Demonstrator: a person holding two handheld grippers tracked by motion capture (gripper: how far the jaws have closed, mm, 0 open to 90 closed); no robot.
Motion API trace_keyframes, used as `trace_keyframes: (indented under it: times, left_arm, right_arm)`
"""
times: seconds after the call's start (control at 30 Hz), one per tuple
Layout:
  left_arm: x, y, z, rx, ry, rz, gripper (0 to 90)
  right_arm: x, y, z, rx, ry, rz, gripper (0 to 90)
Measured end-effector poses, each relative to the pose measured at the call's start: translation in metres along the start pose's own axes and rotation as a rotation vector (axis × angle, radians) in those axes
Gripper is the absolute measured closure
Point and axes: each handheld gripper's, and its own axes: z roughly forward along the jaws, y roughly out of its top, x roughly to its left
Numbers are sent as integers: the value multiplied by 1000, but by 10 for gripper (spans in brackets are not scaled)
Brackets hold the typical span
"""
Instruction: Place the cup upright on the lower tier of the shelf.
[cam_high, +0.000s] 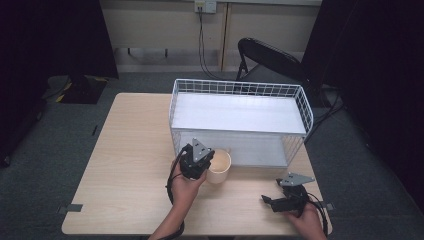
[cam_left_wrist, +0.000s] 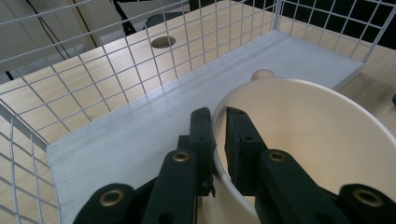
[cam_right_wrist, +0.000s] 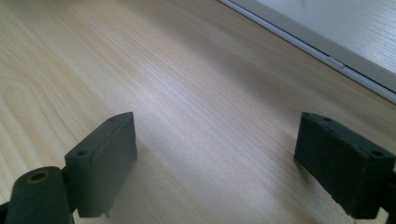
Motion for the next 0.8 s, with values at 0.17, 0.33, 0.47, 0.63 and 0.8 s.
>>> trace_keyframes:
  times: [0.17, 0.33, 0.47, 0.63, 0.8]
  left_arm:
    - [0, 2, 3, -4, 13, -7, 818]
    - [-1, 3, 5, -6, 24, -9, 818]
    - [-1, 3, 9, -1, 29, -9, 818]
    - [0, 2, 11, -6, 48, -20, 818]
    - [2, 2, 13, -13, 69, -32, 817]
  right_arm:
    - [0, 0, 0, 0, 0, 0, 122]
    - [0, 0, 0, 0, 0, 0, 123]
    - [0, 0, 0, -1, 0, -1, 122]
    - [0, 0, 0, 0, 0, -1, 123]
    - [0, 0, 0, 0, 0, -1, 122]
